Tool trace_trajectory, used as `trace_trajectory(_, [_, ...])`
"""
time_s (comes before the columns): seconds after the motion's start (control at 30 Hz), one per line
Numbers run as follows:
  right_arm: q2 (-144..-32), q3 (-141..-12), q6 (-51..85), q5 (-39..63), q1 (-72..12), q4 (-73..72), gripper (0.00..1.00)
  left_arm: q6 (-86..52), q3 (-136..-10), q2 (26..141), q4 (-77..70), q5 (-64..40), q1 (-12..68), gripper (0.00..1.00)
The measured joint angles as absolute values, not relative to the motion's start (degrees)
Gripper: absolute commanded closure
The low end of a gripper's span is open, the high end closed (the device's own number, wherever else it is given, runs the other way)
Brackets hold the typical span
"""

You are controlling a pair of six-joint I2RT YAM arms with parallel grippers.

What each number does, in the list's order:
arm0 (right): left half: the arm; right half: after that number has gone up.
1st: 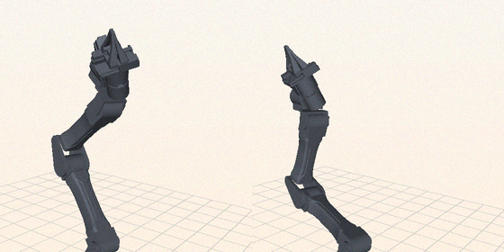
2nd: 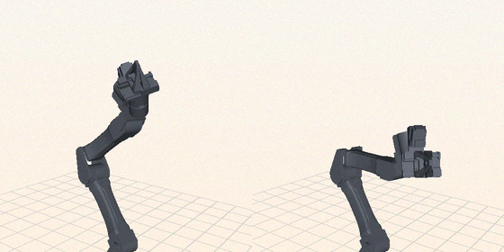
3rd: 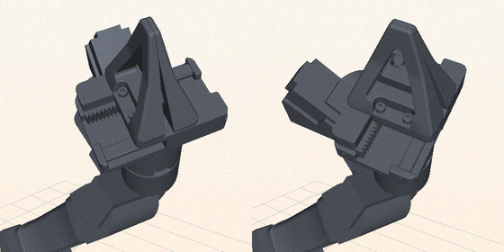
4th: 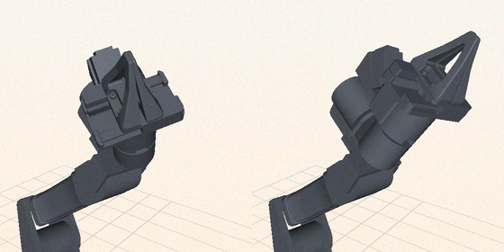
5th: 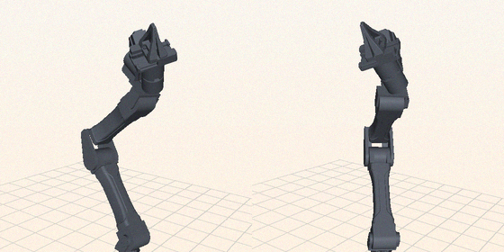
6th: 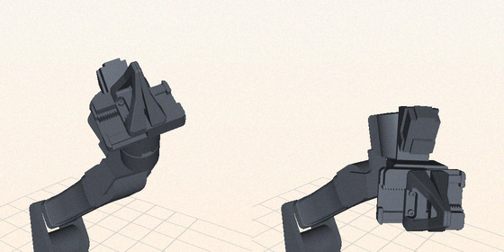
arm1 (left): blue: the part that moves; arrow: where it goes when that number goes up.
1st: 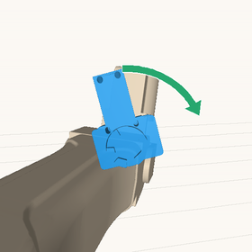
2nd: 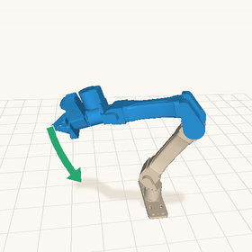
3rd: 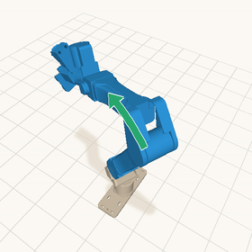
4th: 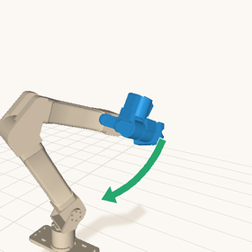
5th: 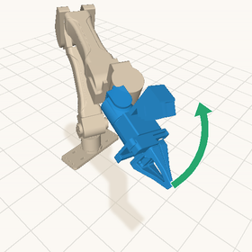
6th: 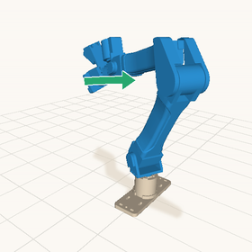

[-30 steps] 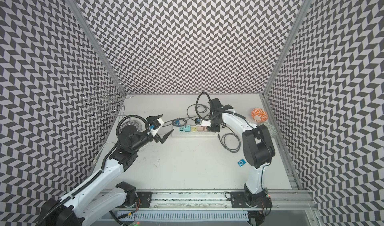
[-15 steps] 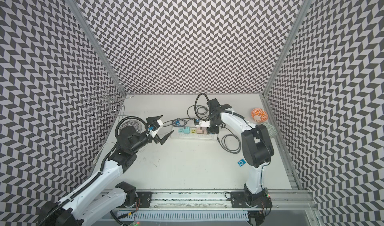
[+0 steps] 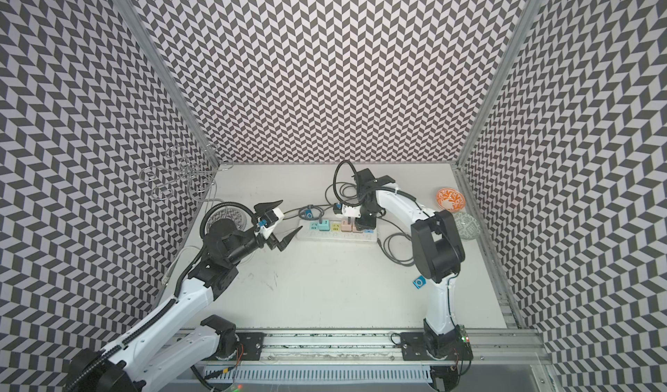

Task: Charge mp3
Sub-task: Insert the plug into the socket.

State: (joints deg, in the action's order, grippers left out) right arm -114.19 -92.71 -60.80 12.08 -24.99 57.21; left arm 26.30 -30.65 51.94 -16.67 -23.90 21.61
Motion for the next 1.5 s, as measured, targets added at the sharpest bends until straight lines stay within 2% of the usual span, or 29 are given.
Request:
trace_trajectory(0.33, [-114.21,-91.13,-60.62,11.42,-24.73,55.22,0.92,26.30,-30.63,51.94,-16.64,-24.10,21.61,0.03])
trace_trajectory(0.47, [-114.19,-90.91,-60.62,11.99,-24.45,54.72,0.87,26.30,-30.41,51.88,-16.67,-24.43,21.61,0.03])
trace_trajectory(0.73, [-113.78,-91.24,-60.55,12.21,-24.12,52.80,0.70,26.30,-30.30,51.83,-16.67,-24.84,21.61,0.03])
trace_trajectory(1.0, [-113.73,-89.03,-60.36,10.09,-23.62,46.15,0.66,26.35,-30.30,51.79,-16.67,-25.21,21.61,0.03])
trace_trajectory(1.13, [-113.95,-88.88,-60.29,9.63,-23.44,45.30,0.68,26.35,-30.30,51.79,-16.67,-25.23,21.61,0.03])
trace_trajectory(1.37, [-114.26,-89.08,-60.90,10.22,-23.38,45.45,0.83,26.35,-30.30,51.79,-16.67,-25.47,21.61,0.03])
trace_trajectory(1.5, [-114.80,-89.86,-61.49,10.74,-23.14,46.28,0.80,26.35,-30.30,51.79,-16.67,-25.89,21.61,0.03])
